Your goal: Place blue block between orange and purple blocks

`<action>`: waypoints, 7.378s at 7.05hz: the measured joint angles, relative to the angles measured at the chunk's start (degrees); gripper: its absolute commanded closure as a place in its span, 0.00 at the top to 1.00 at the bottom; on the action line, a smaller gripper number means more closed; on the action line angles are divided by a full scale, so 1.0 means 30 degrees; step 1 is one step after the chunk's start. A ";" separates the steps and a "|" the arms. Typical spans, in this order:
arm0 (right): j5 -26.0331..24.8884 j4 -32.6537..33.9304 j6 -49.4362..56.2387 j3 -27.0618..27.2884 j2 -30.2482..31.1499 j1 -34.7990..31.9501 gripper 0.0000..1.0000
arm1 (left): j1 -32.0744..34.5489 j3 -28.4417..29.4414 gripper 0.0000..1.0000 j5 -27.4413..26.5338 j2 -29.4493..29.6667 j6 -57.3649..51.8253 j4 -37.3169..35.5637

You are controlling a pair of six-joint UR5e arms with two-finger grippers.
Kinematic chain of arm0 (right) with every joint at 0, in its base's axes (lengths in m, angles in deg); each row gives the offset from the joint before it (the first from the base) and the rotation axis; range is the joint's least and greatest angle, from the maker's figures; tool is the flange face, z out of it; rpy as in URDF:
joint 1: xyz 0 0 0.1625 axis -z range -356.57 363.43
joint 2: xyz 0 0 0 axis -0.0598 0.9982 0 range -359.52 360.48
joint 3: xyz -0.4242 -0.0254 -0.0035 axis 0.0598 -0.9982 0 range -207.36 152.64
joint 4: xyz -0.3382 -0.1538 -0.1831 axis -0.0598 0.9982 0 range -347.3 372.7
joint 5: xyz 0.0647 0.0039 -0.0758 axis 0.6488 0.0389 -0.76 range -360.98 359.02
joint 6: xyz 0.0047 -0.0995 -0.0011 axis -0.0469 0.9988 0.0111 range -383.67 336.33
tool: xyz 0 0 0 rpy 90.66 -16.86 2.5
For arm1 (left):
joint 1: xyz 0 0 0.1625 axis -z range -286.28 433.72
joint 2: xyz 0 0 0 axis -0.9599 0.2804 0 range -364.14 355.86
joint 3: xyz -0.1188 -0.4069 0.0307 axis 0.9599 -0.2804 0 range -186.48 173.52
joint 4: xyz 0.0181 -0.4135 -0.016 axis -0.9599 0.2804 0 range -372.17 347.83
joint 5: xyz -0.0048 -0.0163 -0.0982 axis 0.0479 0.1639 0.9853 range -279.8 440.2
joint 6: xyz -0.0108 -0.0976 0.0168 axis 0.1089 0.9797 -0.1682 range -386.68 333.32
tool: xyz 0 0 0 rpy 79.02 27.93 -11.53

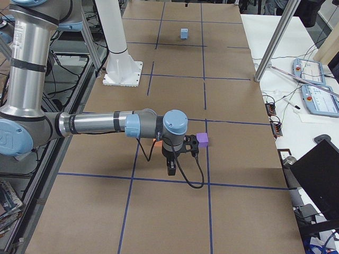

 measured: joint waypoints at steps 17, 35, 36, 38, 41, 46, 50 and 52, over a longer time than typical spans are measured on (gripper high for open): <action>0.0097 -0.1469 -0.0031 -0.0533 0.0116 0.0049 1.00 | -0.8554 0.1891 0.03 -0.5690 1.1293 0.8440 -0.3887; 0.1172 -0.3987 -0.7338 0.1131 -0.0728 0.3005 1.00 | -1.1982 0.6351 1.00 -0.8349 1.8081 1.3892 -0.2464; 0.1159 -0.5744 -1.0299 0.1318 -0.1184 0.4418 1.00 | -1.1592 0.3649 1.00 -0.8293 1.5946 1.3834 -0.2535; 0.0823 -0.7816 -1.5244 0.1500 -0.3167 0.7561 1.00 | -1.0861 -0.1481 1.00 -0.8208 1.1305 1.3627 -0.2546; -0.4017 -0.5667 -2.2637 0.0539 -1.0416 1.4702 0.99 | -1.0050 -0.5301 1.00 -0.8181 0.7050 1.3432 -0.2515; -0.9297 -0.3602 -2.6569 -0.6328 -1.9748 1.8416 0.98 | -0.9364 -0.5734 1.00 -0.8215 0.5699 1.2408 -0.2542; -0.9969 -0.3646 -2.7122 -0.8496 -2.0512 1.9096 0.99 | -0.9364 -0.5749 1.00 -0.8271 0.5653 1.2431 -0.2543; -0.9956 -0.3200 -2.6534 -0.8598 -2.0380 1.9299 0.98 | -0.9365 -0.5746 1.00 -0.8264 0.5662 1.2453 -0.2543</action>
